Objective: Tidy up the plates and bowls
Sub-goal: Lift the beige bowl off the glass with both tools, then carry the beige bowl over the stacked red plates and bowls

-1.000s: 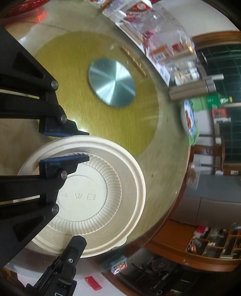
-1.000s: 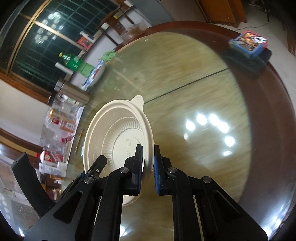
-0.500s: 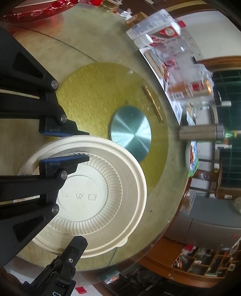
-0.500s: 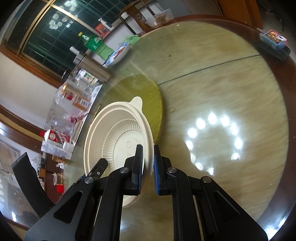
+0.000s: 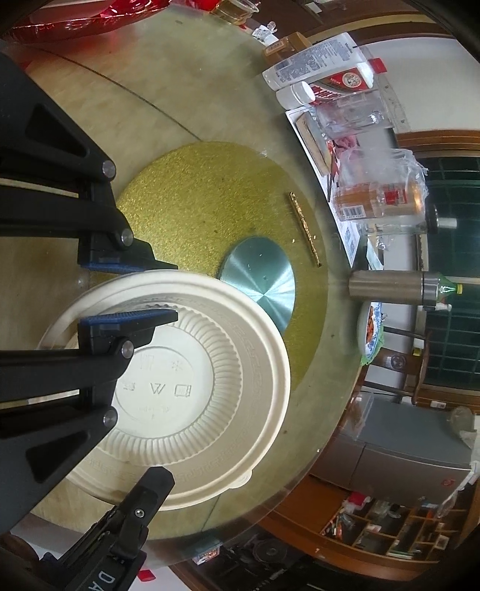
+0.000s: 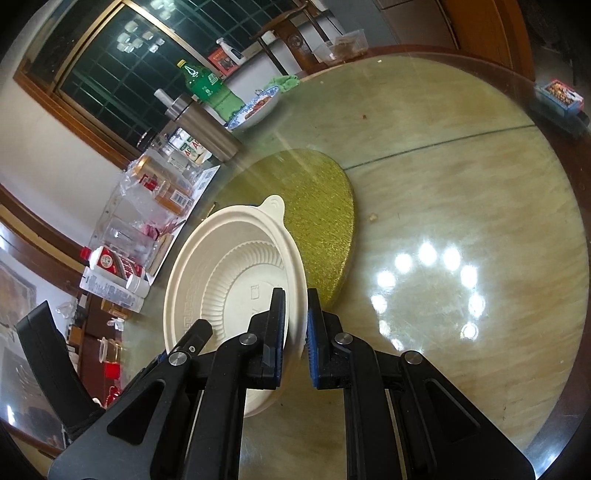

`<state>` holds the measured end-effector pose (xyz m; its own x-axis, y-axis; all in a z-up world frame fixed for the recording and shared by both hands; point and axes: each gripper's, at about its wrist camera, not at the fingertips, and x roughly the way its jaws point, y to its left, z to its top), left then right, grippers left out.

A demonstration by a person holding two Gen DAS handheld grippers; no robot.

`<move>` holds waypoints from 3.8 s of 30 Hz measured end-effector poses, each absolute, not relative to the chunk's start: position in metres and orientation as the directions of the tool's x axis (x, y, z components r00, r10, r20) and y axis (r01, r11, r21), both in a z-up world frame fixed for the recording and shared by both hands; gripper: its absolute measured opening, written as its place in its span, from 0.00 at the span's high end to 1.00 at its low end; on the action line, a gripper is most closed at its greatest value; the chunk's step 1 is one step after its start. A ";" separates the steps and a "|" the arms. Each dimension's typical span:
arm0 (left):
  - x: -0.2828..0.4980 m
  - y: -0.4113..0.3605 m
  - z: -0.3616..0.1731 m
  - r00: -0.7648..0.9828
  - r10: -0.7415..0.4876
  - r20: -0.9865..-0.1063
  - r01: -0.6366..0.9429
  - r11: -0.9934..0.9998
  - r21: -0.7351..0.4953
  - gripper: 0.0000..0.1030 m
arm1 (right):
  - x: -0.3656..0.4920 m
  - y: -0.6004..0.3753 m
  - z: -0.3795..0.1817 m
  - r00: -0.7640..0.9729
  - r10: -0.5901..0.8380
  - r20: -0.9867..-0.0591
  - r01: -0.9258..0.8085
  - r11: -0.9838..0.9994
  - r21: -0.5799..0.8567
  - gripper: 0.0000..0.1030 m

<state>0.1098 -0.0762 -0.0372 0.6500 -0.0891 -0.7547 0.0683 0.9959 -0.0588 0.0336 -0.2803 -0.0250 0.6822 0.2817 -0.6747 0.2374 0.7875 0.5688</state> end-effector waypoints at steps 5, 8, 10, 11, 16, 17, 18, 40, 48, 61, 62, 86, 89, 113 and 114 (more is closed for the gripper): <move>0.109 -0.073 -0.038 0.656 -0.099 -0.748 0.070 0.995 -0.071 0.85 | 0.032 -0.277 -0.024 0.699 0.273 -0.660 0.216 0.800 0.559 0.90; 0.109 -0.073 -0.039 0.657 -0.097 -0.747 0.073 0.995 -0.066 0.85 | 0.032 -0.276 -0.025 0.702 0.266 -0.661 0.212 0.808 0.550 0.90; 0.109 -0.072 -0.040 0.657 -0.098 -0.747 0.071 0.995 -0.068 0.85 | 0.032 -0.275 -0.025 0.702 0.264 -0.661 0.211 0.810 0.547 0.90; 0.109 -0.072 -0.039 0.659 -0.097 -0.746 0.070 0.995 -0.068 0.85 | 0.032 -0.275 -0.025 0.704 0.268 -0.658 0.209 0.807 0.552 0.90; 0.104 -0.072 -0.034 0.688 -0.081 -0.722 0.061 0.997 -0.054 0.86 | 0.029 -0.268 -0.022 0.716 0.259 -0.649 0.191 0.821 0.538 0.90; 0.103 -0.072 -0.033 0.694 -0.078 -0.716 0.058 0.997 -0.053 0.86 | 0.028 -0.268 -0.021 0.718 0.258 -0.647 0.188 0.823 0.537 0.90; 0.102 -0.071 -0.032 0.696 -0.078 -0.713 0.056 0.997 -0.055 0.86 | 0.028 -0.268 -0.021 0.721 0.259 -0.643 0.183 0.823 0.537 0.90; 0.093 -0.074 -0.026 0.724 -0.089 -0.684 0.081 0.996 -0.044 0.86 | 0.024 -0.274 -0.020 0.745 0.260 -0.614 0.184 0.805 0.564 0.90; 0.092 -0.075 -0.024 0.727 -0.089 -0.681 0.081 0.996 -0.043 0.86 | 0.025 -0.275 -0.020 0.747 0.262 -0.611 0.181 0.804 0.566 0.90; 0.090 -0.076 -0.022 0.737 -0.080 -0.671 0.077 0.996 -0.034 0.86 | 0.022 -0.274 -0.019 0.749 0.268 -0.606 0.175 0.802 0.571 0.90; 0.089 -0.076 -0.022 0.739 -0.079 -0.669 0.077 0.996 -0.033 0.86 | 0.022 -0.274 -0.018 0.750 0.267 -0.605 0.174 0.803 0.570 0.90; 0.081 -0.083 -0.010 0.770 -0.010 -0.638 0.050 0.998 0.045 0.85 | 0.019 -0.281 -0.013 0.769 0.305 -0.562 0.141 0.776 0.614 0.90; 0.075 -0.078 -0.009 0.770 0.000 -0.638 0.042 0.998 0.051 0.84 | 0.020 -0.277 -0.012 0.767 0.316 -0.558 0.121 0.783 0.610 0.90; 0.010 0.031 0.030 0.821 0.066 -0.568 -0.105 0.994 -0.036 0.84 | -0.003 -0.173 0.032 0.714 0.461 -0.528 -0.131 0.828 0.545 0.90; 0.008 0.035 0.030 0.820 0.069 -0.568 -0.110 0.993 -0.039 0.84 | -0.004 -0.168 0.033 0.709 0.469 -0.526 -0.142 0.826 0.545 0.90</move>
<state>0.0081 0.0345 0.0302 0.8204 0.0690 -0.5676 -0.1103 0.9931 -0.0388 -0.0043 -0.1681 0.0328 0.7095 0.4690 -0.5260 -0.1422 0.8263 0.5450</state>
